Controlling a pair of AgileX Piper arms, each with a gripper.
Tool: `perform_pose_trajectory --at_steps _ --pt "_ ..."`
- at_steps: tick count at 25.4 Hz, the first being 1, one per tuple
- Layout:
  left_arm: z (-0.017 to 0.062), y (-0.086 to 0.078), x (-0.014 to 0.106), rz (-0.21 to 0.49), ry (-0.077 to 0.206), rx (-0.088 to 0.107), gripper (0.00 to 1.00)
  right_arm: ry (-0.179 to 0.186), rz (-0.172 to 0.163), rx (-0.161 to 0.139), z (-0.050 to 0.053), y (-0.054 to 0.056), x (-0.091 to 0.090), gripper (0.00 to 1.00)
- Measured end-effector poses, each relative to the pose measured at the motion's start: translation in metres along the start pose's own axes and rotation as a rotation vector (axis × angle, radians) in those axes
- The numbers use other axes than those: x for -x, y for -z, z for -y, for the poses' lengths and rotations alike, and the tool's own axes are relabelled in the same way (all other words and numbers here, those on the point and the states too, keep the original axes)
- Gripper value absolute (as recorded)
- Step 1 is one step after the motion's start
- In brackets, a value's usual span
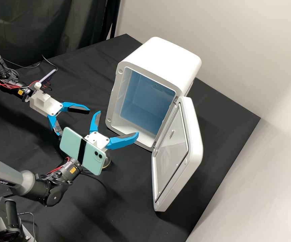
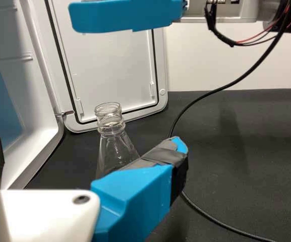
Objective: Place the flask in the incubator
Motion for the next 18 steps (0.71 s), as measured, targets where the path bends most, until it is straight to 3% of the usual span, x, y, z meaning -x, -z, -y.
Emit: perform_pose_trajectory --at_steps 18 --pt "-0.0003 -0.003 -0.0003 0.011 -0.006 -0.001 1.0 0.036 0.008 0.004 0.0073 -0.0021 0.0018 1.0"
